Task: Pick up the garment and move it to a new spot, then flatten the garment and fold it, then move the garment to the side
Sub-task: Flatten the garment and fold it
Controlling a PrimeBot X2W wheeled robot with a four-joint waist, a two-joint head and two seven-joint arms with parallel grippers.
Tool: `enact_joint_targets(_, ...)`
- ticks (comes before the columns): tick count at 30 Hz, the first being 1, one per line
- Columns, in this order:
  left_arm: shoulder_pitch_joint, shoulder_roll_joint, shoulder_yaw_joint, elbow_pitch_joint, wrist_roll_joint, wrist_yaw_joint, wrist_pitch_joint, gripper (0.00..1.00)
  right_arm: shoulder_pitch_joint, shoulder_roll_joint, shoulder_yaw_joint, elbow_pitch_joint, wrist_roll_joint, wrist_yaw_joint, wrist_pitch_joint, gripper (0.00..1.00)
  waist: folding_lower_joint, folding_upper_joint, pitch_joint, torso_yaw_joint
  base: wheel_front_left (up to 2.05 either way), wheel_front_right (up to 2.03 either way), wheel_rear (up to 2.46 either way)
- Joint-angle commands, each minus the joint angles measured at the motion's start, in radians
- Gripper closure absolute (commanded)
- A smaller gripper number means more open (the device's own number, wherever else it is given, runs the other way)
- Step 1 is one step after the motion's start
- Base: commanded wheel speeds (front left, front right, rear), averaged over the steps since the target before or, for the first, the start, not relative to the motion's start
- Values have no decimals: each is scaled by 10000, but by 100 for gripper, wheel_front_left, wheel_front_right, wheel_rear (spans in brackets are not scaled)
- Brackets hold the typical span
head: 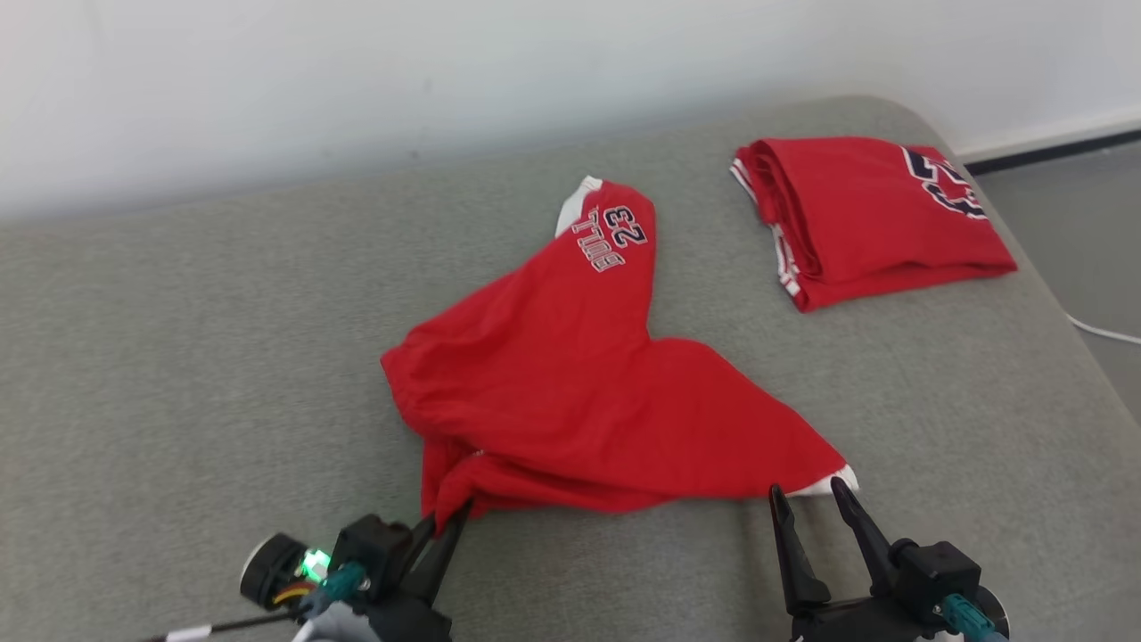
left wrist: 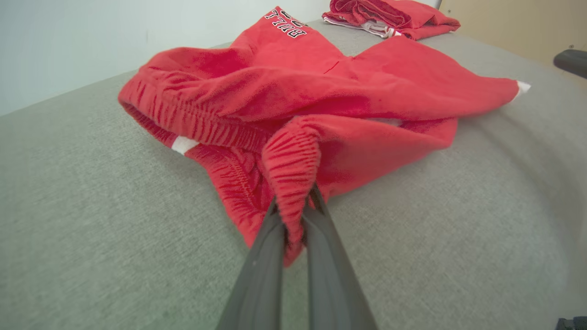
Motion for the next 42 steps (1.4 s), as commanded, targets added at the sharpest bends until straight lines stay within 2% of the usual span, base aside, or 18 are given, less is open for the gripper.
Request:
enact_joint_targets(1, 411, 99, 176, -374, -33, 76, -29, 100, 95, 5, 4, 7, -56, -30, 3, 0, -1, -1, -359, 660, 0, 0, 0)
enact_joint_targets(10, 2843, 607, 560, -2935, -119, 314, -31, 100, 172, 7, -135, 181, -66, -28, 5, 0, -1, -1, -326, 1404, 0, 0, 0)
enact_joint_targets(17, 2956, 575, 908, -3481, -219, 309, -31, 100, 89, 6, -17, 366, -112, -29, 5, 0, -1, -1, -368, 1446, 0, 0, 0)
enact_joint_targets(24, 1852, 448, 1195, -2909, -186, 177, -32, 100, -106, 9, -14, 549, -242, -29, 3, 0, -1, -1, -384, 1115, 0, 0, 0)
enact_joint_targets(34, -555, 657, 1237, -451, -461, -1, -30, 100, -421, 14, -108, 689, -553, -29, 5, 0, -1, -1, -111, 94, 0, 0, 0)
enact_joint_targets(42, -1731, 554, 1247, 610, -519, 17, -32, 100, -545, 17, -350, 731, -699, -29, 3, 0, -1, -1, -3, -284, 0, 0, 0)
